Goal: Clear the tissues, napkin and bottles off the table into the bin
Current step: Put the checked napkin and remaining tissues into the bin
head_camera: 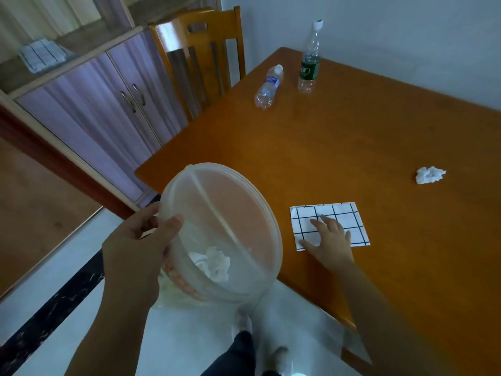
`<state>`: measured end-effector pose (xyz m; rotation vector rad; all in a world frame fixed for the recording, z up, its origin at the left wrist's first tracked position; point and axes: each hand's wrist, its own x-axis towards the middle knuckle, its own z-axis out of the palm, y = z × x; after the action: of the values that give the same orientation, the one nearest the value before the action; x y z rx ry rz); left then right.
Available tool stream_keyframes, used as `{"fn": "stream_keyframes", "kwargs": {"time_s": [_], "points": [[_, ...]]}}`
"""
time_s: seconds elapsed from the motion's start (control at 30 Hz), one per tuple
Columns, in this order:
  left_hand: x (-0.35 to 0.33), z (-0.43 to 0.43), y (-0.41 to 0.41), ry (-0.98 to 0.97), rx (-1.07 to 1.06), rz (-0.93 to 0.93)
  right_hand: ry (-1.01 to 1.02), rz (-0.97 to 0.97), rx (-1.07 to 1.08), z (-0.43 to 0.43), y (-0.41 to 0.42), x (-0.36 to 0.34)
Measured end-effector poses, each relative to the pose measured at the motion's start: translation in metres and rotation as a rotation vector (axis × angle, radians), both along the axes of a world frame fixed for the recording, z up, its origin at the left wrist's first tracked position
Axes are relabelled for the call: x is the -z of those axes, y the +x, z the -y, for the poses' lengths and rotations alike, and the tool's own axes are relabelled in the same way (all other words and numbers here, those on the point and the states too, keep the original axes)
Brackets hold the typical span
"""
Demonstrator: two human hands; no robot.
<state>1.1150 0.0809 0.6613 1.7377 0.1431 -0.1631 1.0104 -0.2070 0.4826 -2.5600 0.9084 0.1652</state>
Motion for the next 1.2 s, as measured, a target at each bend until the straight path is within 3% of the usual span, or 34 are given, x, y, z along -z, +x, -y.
{"fn": "stream_keyframes", "kwargs": {"time_s": [0.13, 0.3, 0.53, 0.8, 1.2], "points": [[0.001, 0.008, 0.007, 0.026, 0.01, 0.008, -0.045, -0.095, -0.102, 0.0, 0.0, 0.016], [0.003, 0.018, 0.009, 0.036, 0.0, -0.006, -0.101, 0.017, -0.051, -0.003, -0.003, 0.019], [0.002, 0.017, 0.007, 0.036, 0.005, -0.003, 0.022, 0.167, 0.104, -0.005, 0.005, 0.011], [0.002, 0.014, 0.004, -0.026, 0.035, 0.008, 0.225, 0.398, 0.264, -0.004, -0.009, -0.005], [-0.016, 0.043, 0.003, -0.075, 0.192, 0.081, 0.176, 0.839, 0.332, 0.002, -0.019, -0.111]]}}
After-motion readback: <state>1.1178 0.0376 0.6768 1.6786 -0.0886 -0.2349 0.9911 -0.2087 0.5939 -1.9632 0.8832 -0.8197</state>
